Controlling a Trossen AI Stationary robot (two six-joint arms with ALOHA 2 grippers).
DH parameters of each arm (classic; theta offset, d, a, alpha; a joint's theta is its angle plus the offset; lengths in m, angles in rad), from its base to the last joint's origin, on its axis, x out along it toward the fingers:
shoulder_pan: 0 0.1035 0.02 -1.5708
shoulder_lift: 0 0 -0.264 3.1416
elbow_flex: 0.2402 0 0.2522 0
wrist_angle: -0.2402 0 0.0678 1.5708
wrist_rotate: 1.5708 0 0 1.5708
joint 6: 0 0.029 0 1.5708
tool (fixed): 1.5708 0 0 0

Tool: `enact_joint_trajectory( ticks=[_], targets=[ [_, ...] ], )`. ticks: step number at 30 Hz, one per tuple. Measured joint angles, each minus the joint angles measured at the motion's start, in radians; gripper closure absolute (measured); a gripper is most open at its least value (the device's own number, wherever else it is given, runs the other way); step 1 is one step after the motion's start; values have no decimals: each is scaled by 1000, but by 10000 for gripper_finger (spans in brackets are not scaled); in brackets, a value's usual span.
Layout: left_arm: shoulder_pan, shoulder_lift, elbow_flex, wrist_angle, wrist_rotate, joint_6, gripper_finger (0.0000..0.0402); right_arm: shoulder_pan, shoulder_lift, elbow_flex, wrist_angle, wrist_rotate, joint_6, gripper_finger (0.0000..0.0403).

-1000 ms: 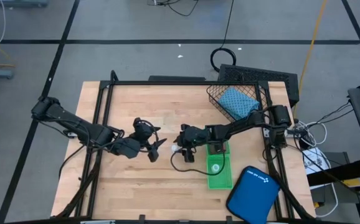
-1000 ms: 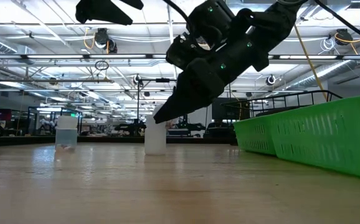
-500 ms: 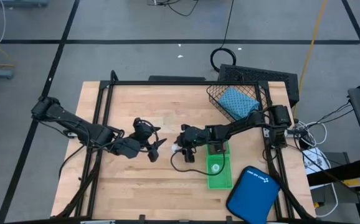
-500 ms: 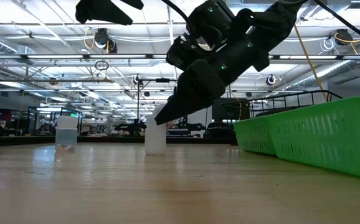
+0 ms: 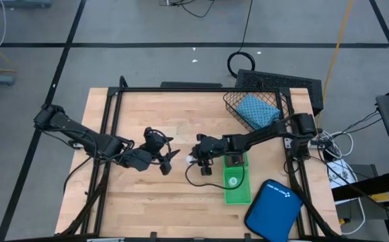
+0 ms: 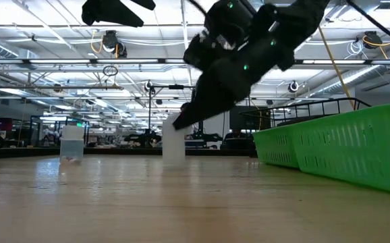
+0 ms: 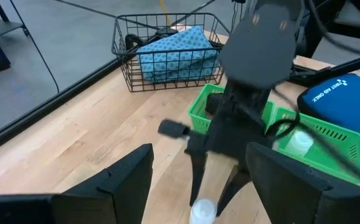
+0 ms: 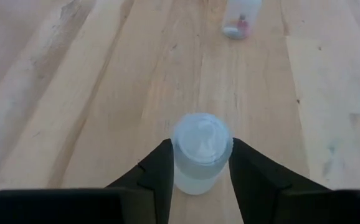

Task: Pick & Place Medicine items
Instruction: Put the left transparent pill bottle into the bottom green basket

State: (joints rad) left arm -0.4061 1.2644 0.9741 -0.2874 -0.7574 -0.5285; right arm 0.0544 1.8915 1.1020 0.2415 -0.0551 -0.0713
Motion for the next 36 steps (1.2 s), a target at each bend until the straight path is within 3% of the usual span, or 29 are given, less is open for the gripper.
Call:
enact_joint_trajectory(
  ticks=[8, 16, 26, 30, 36],
  targets=[
    [0, 0, 0, -5, 0, 0, 135, 27, -236, 1, -303, 1, 0, 282],
    [0, 0, 0, -9, -3, 0, 135, 161, -569, -99, -573, 6, 89, 283],
    [21, 0, 0, -8, -2, -8, 135, 377, -958, -395, -567, 186, 291, 285],
    [33, 0, 0, -8, -2, -16, 135, 440, -997, -505, -525, 241, 324, 285],
    [42, 0, 0, -7, 0, -31, 135, 480, -949, -592, -414, 239, 319, 285]
  ],
)
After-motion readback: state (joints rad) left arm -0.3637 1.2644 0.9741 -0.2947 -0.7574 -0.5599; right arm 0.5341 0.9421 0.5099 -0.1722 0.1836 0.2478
